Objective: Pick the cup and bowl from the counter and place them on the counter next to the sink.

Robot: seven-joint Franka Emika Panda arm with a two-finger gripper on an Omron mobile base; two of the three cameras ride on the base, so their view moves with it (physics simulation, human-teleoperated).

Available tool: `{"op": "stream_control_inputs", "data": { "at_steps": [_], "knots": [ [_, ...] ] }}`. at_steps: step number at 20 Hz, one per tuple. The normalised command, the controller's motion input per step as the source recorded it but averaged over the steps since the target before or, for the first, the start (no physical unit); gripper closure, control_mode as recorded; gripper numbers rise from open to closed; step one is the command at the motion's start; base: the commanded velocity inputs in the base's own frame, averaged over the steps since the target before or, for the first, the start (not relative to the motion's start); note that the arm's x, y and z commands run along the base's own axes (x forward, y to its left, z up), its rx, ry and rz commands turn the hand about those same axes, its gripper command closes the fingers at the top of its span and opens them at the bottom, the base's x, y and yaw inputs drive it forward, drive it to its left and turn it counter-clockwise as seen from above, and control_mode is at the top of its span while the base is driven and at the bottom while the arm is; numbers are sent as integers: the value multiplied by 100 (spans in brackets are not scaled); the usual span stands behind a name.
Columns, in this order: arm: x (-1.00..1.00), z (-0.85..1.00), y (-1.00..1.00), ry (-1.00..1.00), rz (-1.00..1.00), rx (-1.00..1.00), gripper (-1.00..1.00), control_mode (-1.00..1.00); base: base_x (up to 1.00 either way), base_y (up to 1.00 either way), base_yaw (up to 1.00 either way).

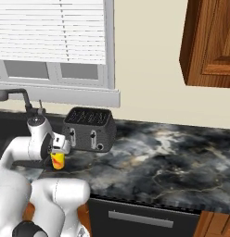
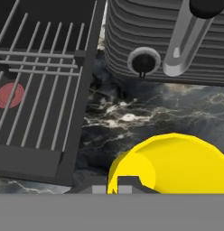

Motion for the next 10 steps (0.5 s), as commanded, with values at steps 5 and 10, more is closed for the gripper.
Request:
{"op": "stream_control_inputs", "data": {
  "at_steps": [5, 10],
  "knots": [
    [0, 0, 0, 0, 0, 0, -100, -100, 0, 0, 0],
    [0, 0, 0, 0, 0, 0, -100, -100, 0, 0, 0]
  ]
}}
